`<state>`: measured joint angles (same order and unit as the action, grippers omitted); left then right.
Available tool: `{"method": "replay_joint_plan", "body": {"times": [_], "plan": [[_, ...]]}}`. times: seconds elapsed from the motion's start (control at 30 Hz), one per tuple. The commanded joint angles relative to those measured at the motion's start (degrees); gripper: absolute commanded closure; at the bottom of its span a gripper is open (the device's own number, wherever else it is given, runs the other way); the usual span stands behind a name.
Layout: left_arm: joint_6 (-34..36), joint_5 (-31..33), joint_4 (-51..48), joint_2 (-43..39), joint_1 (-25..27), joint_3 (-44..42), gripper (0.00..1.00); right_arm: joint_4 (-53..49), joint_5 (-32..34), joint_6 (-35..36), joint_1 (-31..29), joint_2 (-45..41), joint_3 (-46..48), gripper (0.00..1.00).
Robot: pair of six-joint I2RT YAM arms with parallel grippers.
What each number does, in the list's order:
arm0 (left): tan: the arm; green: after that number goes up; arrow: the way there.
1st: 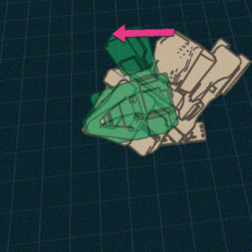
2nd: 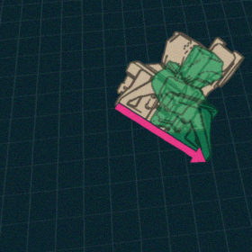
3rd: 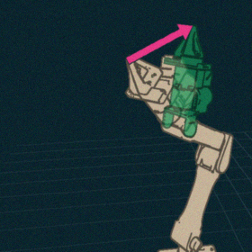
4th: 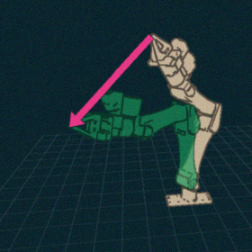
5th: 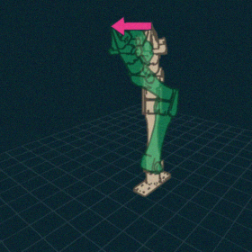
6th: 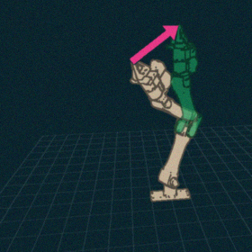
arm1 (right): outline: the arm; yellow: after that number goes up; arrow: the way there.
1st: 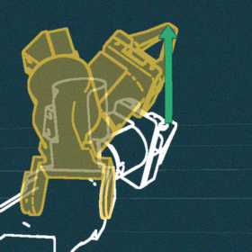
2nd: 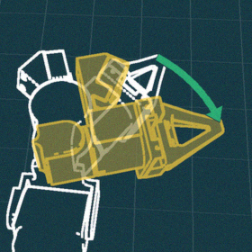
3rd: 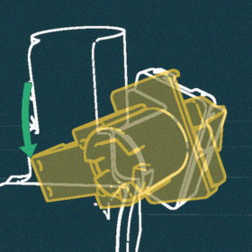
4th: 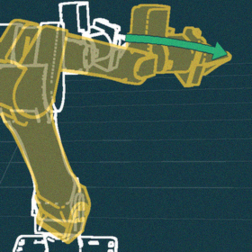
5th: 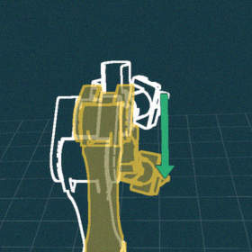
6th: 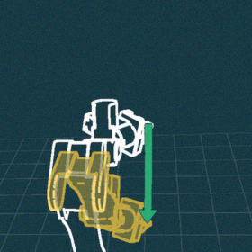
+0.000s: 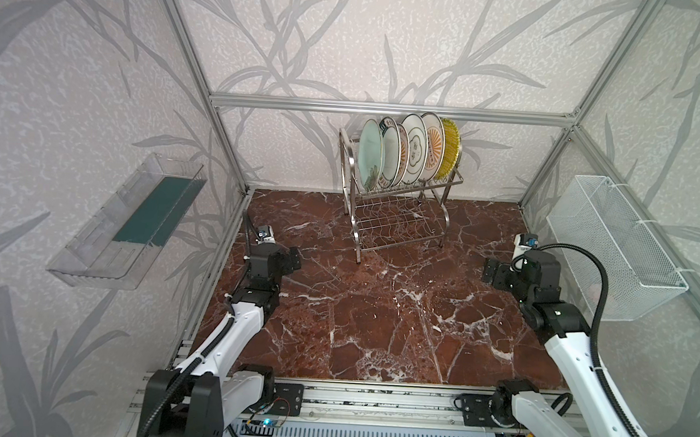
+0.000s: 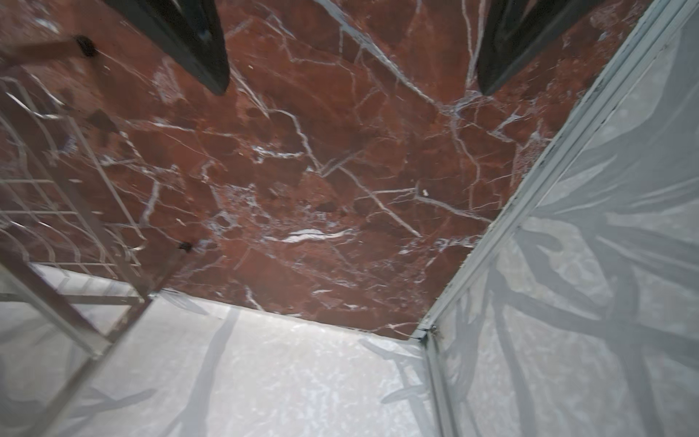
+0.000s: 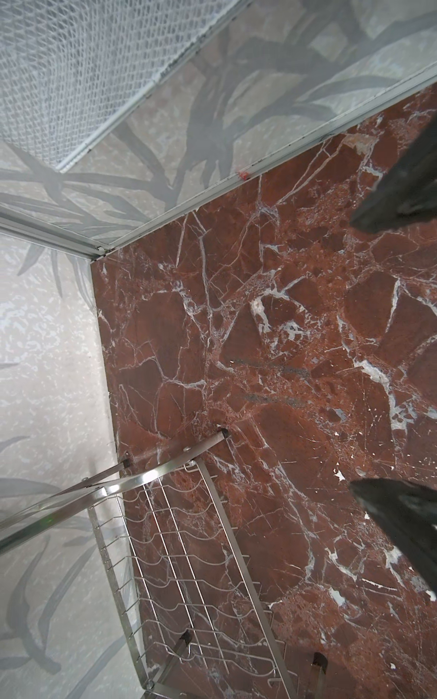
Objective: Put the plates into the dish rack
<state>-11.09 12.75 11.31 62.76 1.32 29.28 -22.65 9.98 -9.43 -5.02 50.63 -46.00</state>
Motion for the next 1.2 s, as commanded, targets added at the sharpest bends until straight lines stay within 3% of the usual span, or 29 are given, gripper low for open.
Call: {"method": "replay_joint_plan", "body": {"times": [0.0,0.17,0.33,0.5,0.67,0.77,0.87,0.97,1.03,1.17], "plan": [[2.2,3.1,13.7,3.1,-1.9,-3.2,0.01,3.7,0.3,2.0,0.2,0.0,1.6,0.01],[4.8,0.8,29.0,11.6,-3.4,-7.1,0.01,6.4,0.6,3.9,0.3,-0.6,3.8,0.01],[6.6,-5.1,37.2,17.7,-3.8,-8.9,0.00,9.4,0.7,5.4,0.3,-0.8,5.9,0.01],[9.0,-9.5,61.8,29.3,-3.7,-15.4,0.01,13.8,-0.2,6.5,0.4,-0.3,8.7,0.01],[7.9,-7.2,50.3,27.6,-3.8,-11.2,0.01,21.5,-0.3,6.6,0.4,1.7,12.5,0.01],[6.9,-7.0,36.6,24.6,-3.9,-6.7,0.01,28.0,1.1,7.0,0.5,3.3,15.5,0.01],[7.8,-7.0,45.9,27.4,-3.8,-8.7,0.01,34.7,2.6,7.9,0.4,5.1,18.4,0.01],[7.0,-5.4,41.2,25.8,-3.8,-7.9,0.01,43.5,2.3,9.0,0.4,7.5,21.5,0.01],[7.9,-5.8,45.3,27.1,-3.8,-8.7,0.01,48.4,1.7,9.2,0.4,9.9,22.7,0.01],[8.1,-6.0,44.5,27.1,-3.8,-8.5,0.01,59.3,0.3,9.4,0.4,16.3,25.5,0.01]]}}
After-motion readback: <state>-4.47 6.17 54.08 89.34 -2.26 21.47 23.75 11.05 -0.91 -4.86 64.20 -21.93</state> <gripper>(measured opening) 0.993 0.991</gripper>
